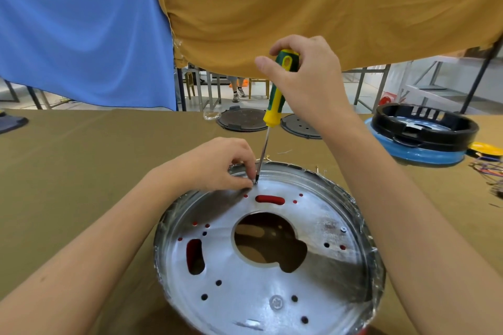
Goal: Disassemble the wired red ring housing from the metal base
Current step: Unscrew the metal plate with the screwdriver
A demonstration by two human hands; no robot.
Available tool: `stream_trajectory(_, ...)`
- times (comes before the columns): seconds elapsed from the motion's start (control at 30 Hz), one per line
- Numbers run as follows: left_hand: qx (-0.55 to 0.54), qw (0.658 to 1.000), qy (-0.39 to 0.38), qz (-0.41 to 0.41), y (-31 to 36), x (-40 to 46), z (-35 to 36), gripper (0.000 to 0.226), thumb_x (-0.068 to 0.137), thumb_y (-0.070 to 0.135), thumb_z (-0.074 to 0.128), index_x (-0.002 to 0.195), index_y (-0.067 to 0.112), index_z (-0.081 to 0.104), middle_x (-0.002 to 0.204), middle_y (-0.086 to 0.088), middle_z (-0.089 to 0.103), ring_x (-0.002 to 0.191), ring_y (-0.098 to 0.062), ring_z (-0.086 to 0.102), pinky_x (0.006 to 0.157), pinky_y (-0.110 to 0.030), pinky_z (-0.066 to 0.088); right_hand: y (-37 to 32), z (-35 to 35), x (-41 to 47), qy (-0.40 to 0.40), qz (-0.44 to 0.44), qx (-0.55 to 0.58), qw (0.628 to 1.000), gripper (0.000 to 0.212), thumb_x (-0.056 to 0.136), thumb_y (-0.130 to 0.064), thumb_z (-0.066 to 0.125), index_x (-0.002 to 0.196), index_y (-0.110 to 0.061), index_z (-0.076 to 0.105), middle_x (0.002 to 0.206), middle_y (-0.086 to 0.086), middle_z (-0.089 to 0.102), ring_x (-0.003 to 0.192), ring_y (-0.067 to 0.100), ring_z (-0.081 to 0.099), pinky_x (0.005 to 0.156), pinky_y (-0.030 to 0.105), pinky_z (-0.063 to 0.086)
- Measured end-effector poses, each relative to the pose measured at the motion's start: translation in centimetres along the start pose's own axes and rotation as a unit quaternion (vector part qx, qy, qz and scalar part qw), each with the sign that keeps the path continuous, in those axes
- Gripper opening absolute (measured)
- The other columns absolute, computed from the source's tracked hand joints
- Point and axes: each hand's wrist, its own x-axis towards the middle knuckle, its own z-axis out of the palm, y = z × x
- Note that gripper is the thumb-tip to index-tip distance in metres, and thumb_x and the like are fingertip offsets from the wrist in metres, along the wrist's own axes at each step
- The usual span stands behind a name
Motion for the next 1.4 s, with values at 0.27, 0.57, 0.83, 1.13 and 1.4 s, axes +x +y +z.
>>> stream_trajectory(0.27,0.027,1.0,0.004,0.004,0.1,0.1,0.0,0.011,0.087,0.034,0.071,0.095,0.03,0.076,0.117,0.02,0.053,0.106,0.001,0.05,0.095,-0.022,0.04,-0.6,-0.4,0.1,0.005,0.05,0.112,0.992,0.024,0.09,-0.015,0.054,0.111,-0.019,0.064,0.084,-0.005,0.063,0.062,0.002,0.055,0.059,0.017,0.047)
stream_trajectory(0.57,0.007,1.0,0.002,0.002,0.2,0.1,0.1,0.012,0.087,0.031,0.071,0.097,0.026,0.077,0.113,0.019,0.052,0.104,0.0,0.05,0.095,-0.022,0.041,-0.6,0.0,-0.2,-0.028,0.004,0.039,0.999,0.032,0.093,-0.027,0.06,0.125,-0.024,0.061,0.109,0.0,0.057,0.082,0.003,0.052,0.08,0.02,0.046)
stream_trajectory(0.83,-0.003,1.0,0.001,0.004,0.0,0.2,0.4,0.009,0.087,0.032,0.07,0.095,0.029,0.075,0.111,0.021,0.05,0.102,0.002,0.049,0.095,-0.02,0.038,-0.7,0.0,-0.2,-0.044,0.006,0.06,0.997,0.017,0.096,-0.035,0.057,0.106,-0.024,0.064,0.088,-0.01,0.052,0.068,-0.002,0.046,0.059,0.006,0.036)
stream_trajectory(1.13,-0.036,0.999,-0.011,0.0,-0.3,0.2,0.5,0.005,0.088,0.03,0.07,0.091,0.034,0.07,0.111,0.024,0.049,0.1,0.008,0.049,0.095,-0.018,0.034,-0.9,-0.5,0.0,-0.046,0.027,0.072,0.996,0.024,0.096,-0.02,0.048,0.115,-0.023,0.062,0.091,-0.015,0.051,0.063,-0.004,0.048,0.061,0.017,0.042)
stream_trajectory(1.4,-0.062,0.998,-0.033,-0.008,-0.8,0.2,0.4,0.008,0.087,0.036,0.069,0.09,0.043,0.067,0.109,0.034,0.048,0.105,0.016,0.046,0.093,-0.012,0.031,-0.7,-0.7,0.2,-0.041,-0.001,0.025,0.999,0.028,0.093,-0.022,0.058,0.119,-0.026,0.066,0.108,-0.004,0.057,0.077,0.003,0.054,0.076,0.018,0.049)
